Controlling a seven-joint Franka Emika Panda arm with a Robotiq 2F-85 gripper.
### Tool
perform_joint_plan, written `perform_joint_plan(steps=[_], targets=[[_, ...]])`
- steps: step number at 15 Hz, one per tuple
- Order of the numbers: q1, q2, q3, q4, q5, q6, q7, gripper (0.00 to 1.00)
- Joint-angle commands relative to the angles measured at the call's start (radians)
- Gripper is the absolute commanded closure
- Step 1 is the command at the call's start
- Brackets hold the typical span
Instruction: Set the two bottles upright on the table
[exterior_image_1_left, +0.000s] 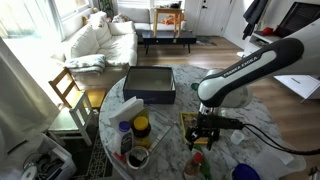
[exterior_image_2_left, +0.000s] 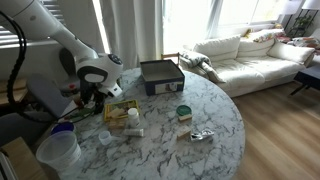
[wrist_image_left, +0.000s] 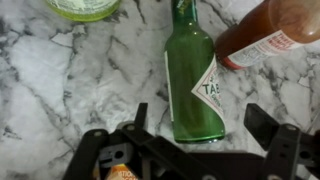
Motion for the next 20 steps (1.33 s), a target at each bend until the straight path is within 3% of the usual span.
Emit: perform_joint_plan(steps=[1, 4, 6, 8, 16, 20], targets=[[0.000, 0.045, 0.004, 0.027, -0.001, -0.006, -0.010, 0.13], [0.000, 0.066, 0.006, 0.034, -0.003, -0.012, -0.009, 0.35], [-0.001, 0.077, 0.005, 0.040, -0.007, -0.012, -0.008, 0.59], [-0.004, 0.073, -0.004, 0.043, -0.016, -0.011, 0.002, 0.70], [-0.027, 0.027, -0.104, 0.029, -0.113, 0.021, 0.099, 0.70], [-0.048, 0.054, -0.120, 0.068, -0.111, 0.069, 0.102, 0.70]])
